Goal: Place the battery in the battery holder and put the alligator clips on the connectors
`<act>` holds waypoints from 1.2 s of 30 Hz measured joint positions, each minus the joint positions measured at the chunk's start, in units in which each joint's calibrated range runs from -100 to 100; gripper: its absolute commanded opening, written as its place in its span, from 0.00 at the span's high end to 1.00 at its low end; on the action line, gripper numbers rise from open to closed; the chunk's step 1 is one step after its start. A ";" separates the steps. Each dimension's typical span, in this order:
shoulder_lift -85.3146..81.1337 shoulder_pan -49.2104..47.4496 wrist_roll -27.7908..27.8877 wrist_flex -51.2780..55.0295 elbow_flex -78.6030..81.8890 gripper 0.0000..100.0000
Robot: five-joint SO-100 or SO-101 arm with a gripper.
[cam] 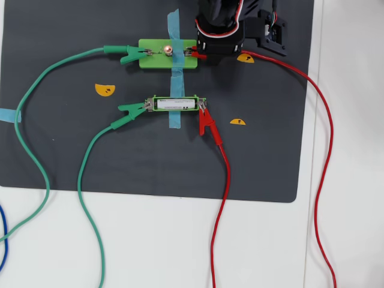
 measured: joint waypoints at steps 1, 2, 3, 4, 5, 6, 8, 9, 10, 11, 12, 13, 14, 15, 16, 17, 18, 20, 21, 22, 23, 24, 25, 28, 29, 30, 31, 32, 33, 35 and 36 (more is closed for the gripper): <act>0.00 0.00 0.00 0.00 0.00 0.99; 0.00 0.00 0.00 0.00 0.00 0.99; 0.00 0.00 0.00 0.00 0.00 0.99; 0.00 0.00 0.00 0.00 0.00 0.99; 0.00 0.00 0.00 0.00 0.00 0.99; 0.00 0.00 0.00 -0.09 0.00 0.99; 0.00 0.00 0.00 -0.09 -0.09 0.98; 0.00 0.00 0.00 -0.09 -0.09 0.97; 0.00 0.00 0.00 -0.09 -0.09 0.95; 0.00 0.00 0.00 -0.09 -0.09 0.92; 0.00 0.00 0.00 -0.09 -0.09 0.88; 0.00 0.00 0.00 0.00 -0.09 0.85; 0.00 0.00 0.00 0.00 -0.09 0.82; 0.00 0.00 0.00 0.26 -0.09 0.78; 0.00 0.00 0.00 0.60 -0.09 0.76; 0.08 0.00 0.00 0.60 -0.09 0.73; 0.08 0.00 0.00 0.60 -0.09 0.72; 0.08 0.00 0.00 0.60 -0.09 0.70; 0.08 0.00 0.00 0.60 -0.09 0.69; 0.08 -0.11 0.00 0.60 -0.09 0.69; 0.08 -0.22 0.00 0.60 -0.09 0.69; -0.42 -0.22 0.00 0.60 -0.09 0.69; -1.18 -0.22 0.00 0.69 0.00 0.69; -6.22 -0.22 0.00 1.03 0.00 0.70; -8.40 -0.22 0.00 1.63 0.53 0.70; -10.67 -0.22 0.00 2.49 0.80 0.71; -12.94 -0.22 0.00 3.35 0.98 0.71; -15.37 -0.22 0.00 4.29 0.98 0.72; -17.89 -0.22 0.10 5.23 0.98 0.72; -22.43 -0.22 1.03 7.12 0.98 0.73; -24.44 -0.22 2.02 7.81 0.98 0.73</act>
